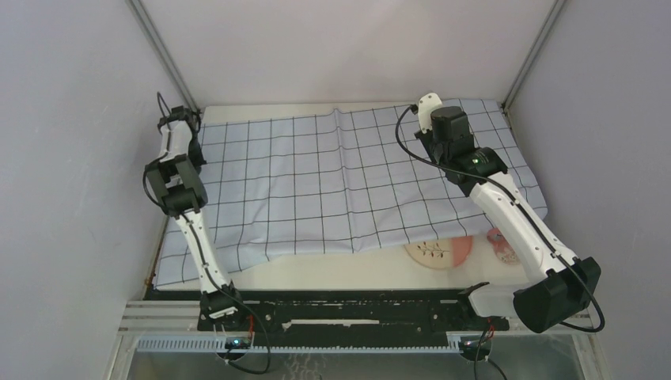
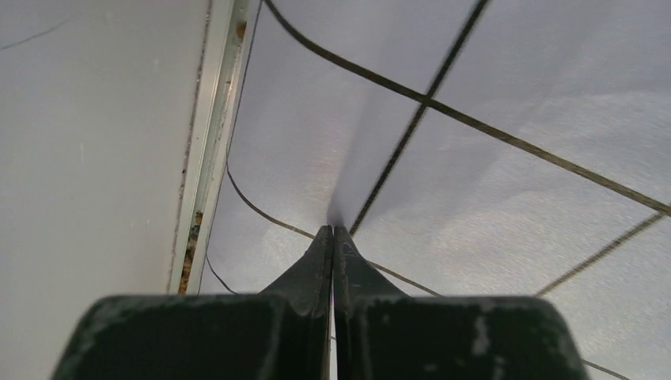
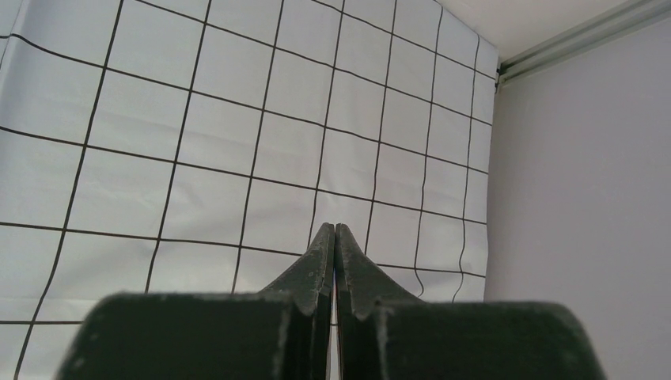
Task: Set the dinner table for one person
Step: Flatten out the napkin at the center of the board.
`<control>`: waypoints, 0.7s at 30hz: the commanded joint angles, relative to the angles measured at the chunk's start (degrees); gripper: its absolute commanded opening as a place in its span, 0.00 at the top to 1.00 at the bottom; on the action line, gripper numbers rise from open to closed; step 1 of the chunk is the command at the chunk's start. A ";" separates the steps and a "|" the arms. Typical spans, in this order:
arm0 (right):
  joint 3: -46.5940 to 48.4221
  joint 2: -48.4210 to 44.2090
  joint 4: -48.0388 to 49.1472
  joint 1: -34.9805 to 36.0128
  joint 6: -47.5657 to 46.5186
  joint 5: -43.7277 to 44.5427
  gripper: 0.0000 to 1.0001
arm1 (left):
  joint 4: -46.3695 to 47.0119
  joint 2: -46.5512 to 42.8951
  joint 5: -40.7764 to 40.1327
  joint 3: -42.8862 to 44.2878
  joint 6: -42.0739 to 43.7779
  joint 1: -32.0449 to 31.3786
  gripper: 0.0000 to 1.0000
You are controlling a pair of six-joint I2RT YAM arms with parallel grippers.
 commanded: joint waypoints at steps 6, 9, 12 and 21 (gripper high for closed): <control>0.11 -1.25 -0.30 1.42 -0.03 1.26 0.97 | -6.65 5.09 -10.88 15.59 8.31 -4.89 1.00; -0.16 -1.34 -1.00 1.63 0.74 1.27 0.99 | -5.97 5.26 -13.27 18.01 8.87 -5.27 1.00; -1.27 -2.63 0.42 1.63 0.93 0.76 0.98 | -5.09 0.86 -9.00 15.00 6.71 -5.17 1.00; -1.36 -2.93 0.75 1.50 -0.08 1.06 0.95 | 3.41 -29.50 14.89 -18.99 -1.67 -4.77 0.62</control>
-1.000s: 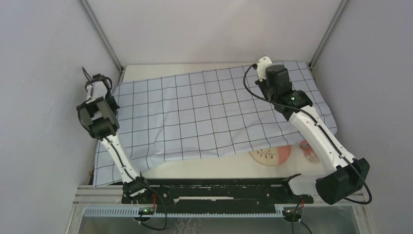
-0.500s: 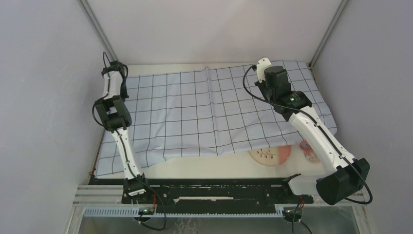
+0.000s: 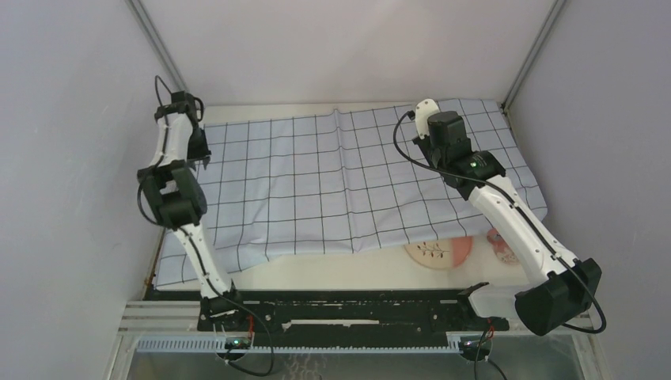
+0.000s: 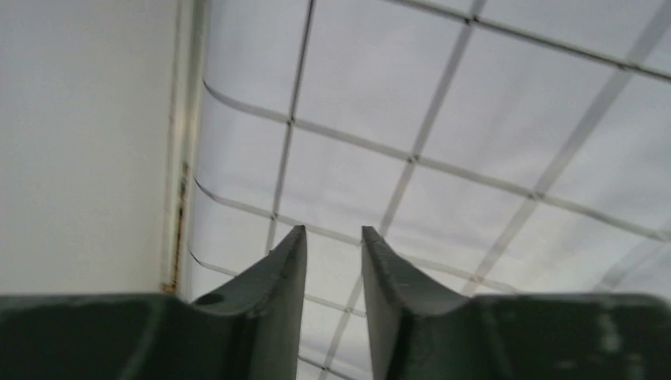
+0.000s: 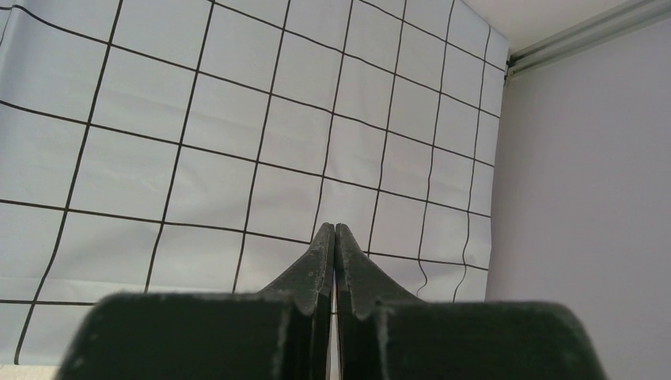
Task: Set the dinner table for one person
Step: Flatten out the napkin at the center of the board.
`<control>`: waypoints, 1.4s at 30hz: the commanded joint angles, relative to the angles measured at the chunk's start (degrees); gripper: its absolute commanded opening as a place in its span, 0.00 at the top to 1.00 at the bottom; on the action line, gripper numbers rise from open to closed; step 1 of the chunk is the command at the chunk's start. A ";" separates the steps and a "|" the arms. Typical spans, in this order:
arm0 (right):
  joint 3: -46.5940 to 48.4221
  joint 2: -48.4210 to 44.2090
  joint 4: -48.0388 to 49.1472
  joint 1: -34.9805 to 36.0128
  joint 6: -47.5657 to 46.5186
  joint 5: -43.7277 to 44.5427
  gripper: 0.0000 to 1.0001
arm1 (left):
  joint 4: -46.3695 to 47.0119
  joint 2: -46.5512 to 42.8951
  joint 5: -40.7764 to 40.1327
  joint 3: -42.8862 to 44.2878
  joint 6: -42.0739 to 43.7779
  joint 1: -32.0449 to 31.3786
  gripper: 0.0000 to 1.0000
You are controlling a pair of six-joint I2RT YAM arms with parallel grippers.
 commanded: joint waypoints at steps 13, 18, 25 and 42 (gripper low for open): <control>-0.45 -2.17 2.56 -2.05 0.30 -2.65 0.95 | 3.34 -21.33 31.17 -39.53 -3.80 8.42 0.54; -0.72 -2.65 2.80 -2.29 0.21 -2.70 0.96 | 4.81 -18.43 28.64 -37.87 -5.03 8.50 0.56; -0.94 -3.43 1.92 -2.36 0.29 -2.45 0.97 | 3.76 -12.08 20.72 -29.61 -6.83 7.32 0.60; -1.98 -4.50 0.20 -2.96 0.38 -1.69 0.98 | -3.98 0.34 11.60 -8.79 -6.87 1.55 0.64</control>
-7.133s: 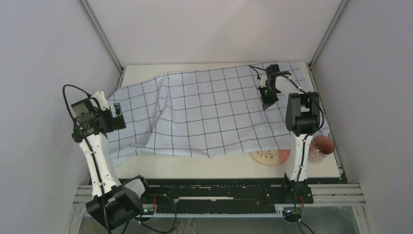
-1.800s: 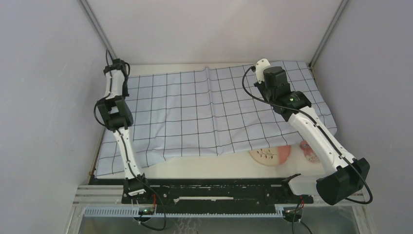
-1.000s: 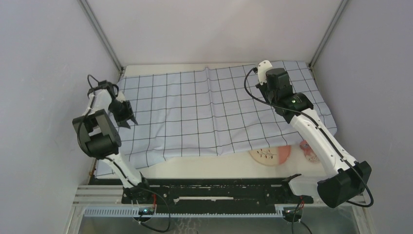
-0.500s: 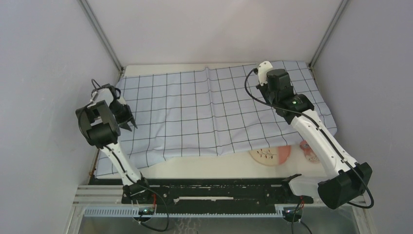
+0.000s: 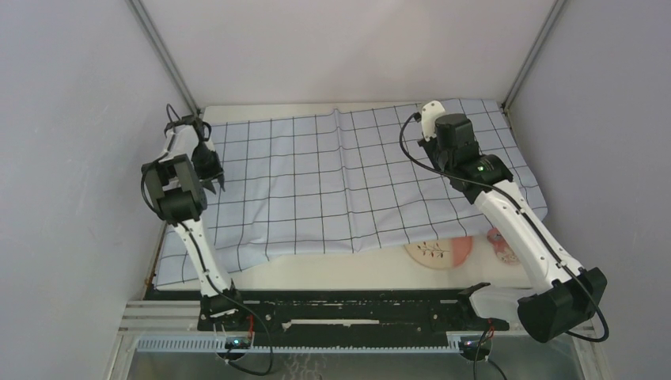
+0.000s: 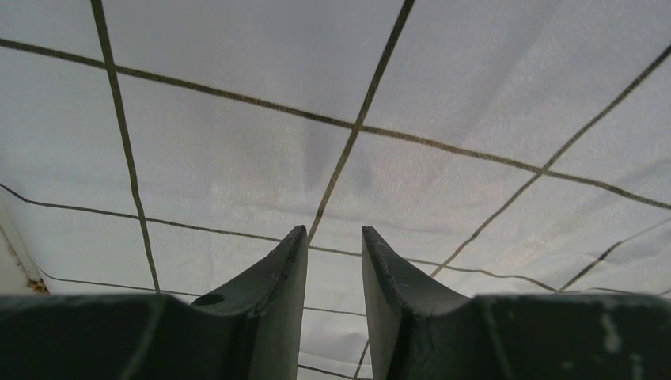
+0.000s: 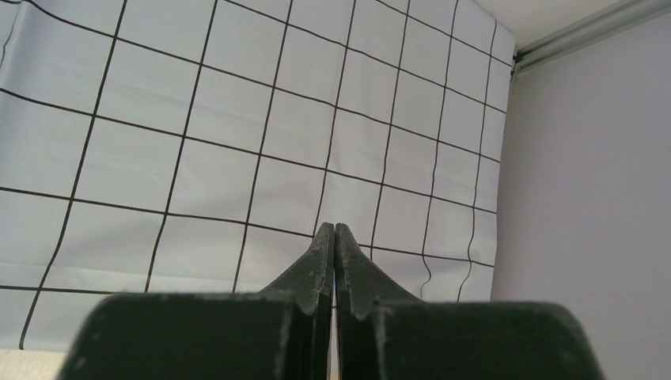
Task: Set the dinner table for one person
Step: Flatten out the napkin at the center of the board.
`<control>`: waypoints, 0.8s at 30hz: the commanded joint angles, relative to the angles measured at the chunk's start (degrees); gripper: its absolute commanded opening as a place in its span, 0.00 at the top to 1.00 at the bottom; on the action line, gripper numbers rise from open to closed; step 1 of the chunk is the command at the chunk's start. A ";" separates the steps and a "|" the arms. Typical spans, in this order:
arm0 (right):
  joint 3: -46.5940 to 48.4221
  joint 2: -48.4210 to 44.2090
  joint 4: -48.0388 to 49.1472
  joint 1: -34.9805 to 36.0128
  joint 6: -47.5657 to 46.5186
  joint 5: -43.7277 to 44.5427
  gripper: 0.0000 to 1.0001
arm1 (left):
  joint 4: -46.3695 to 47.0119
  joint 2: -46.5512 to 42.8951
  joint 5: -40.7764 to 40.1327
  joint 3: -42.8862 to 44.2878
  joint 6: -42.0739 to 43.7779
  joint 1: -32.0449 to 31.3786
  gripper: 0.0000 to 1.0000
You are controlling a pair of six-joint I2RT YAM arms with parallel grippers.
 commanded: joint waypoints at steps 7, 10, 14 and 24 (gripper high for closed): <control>-1.67 -4.88 -1.00 -10.92 5.14 1.95 0.81 | 0.79 -4.43 -2.21 1.68 -0.09 -1.72 0.59; -2.26 -6.60 -4.87 -19.41 6.43 -4.01 0.80 | 5.71 -12.13 -2.14 -5.72 2.38 -3.85 0.53; -6.03 -8.26 -6.84 -28.17 3.97 -9.04 0.78 | 10.35 -20.41 -2.44 -11.72 6.24 -6.61 0.48; -16.68 -7.91 -5.70 -42.30 -3.06 -22.43 0.75 | 13.31 -31.67 2.50 -16.66 11.75 -9.32 0.34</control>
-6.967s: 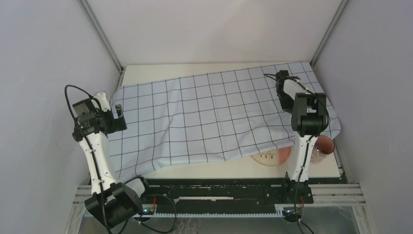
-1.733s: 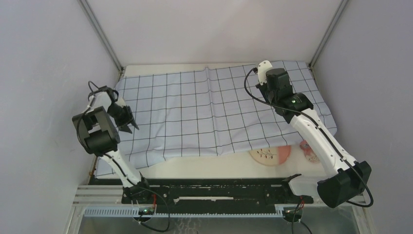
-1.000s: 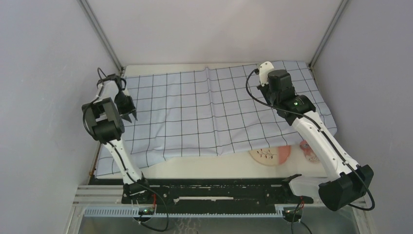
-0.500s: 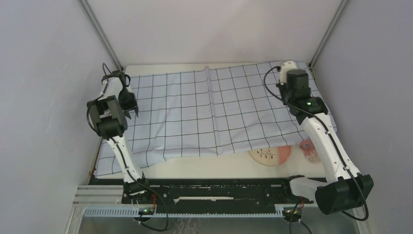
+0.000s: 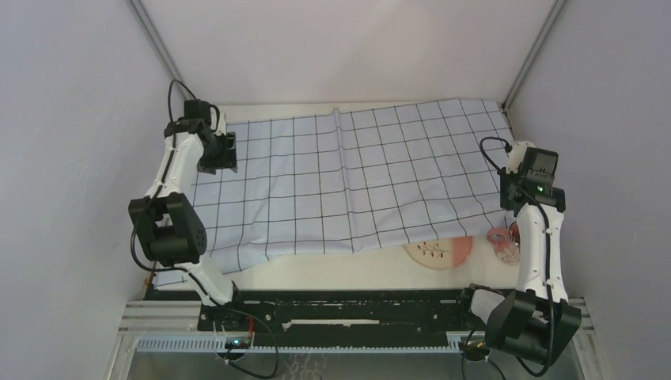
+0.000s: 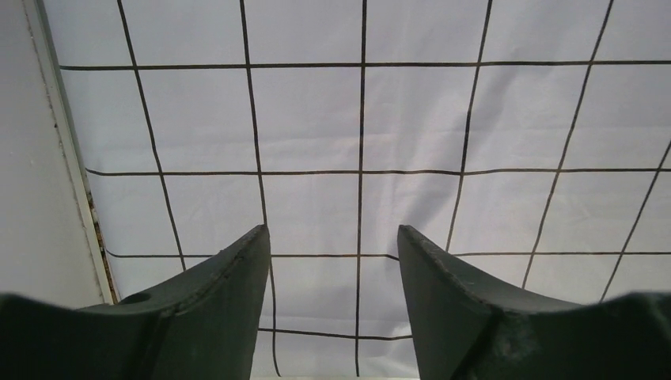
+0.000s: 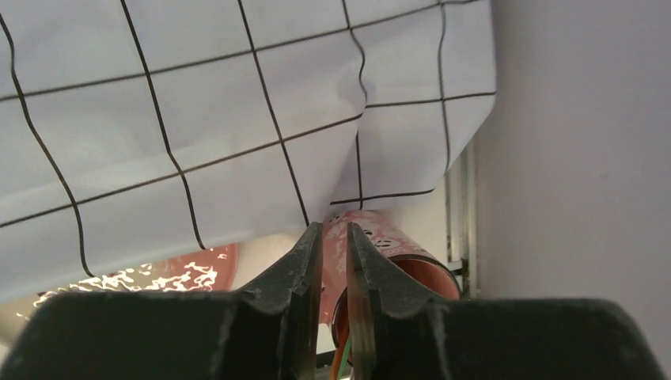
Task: Set the dinner table for one person
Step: Flatten out the napkin at the center of the board, then pick up the cup at the corner of the board.
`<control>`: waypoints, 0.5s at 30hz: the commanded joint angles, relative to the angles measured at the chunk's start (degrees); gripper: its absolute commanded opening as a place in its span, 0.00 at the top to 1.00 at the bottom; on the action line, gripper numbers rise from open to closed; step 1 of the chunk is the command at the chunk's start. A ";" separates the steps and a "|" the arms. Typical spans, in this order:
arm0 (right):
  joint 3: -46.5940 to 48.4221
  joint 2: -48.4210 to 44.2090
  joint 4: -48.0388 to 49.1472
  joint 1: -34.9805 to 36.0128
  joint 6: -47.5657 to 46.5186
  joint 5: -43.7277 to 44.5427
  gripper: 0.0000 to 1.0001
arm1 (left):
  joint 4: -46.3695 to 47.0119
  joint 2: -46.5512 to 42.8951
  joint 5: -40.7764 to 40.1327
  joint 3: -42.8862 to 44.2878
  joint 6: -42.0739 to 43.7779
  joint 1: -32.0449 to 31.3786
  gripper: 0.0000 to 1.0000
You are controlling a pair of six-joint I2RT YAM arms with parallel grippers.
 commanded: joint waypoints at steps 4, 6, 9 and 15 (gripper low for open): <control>-4.34 1.95 3.02 -4.88 -2.94 -8.78 0.72 | 5.42 -8.96 6.67 -2.97 4.78 0.03 0.11; -5.58 0.48 3.78 -7.76 -3.60 -10.04 0.70 | 4.96 -10.31 9.84 -3.88 5.18 0.06 0.10; -6.77 -2.90 5.14 -13.12 -5.35 -11.03 0.65 | 5.53 -13.06 11.28 -5.49 7.32 0.03 0.09; -6.68 -8.60 6.42 -17.85 -6.45 -14.47 0.57 | 9.51 -19.37 13.27 -7.00 9.60 -0.02 0.08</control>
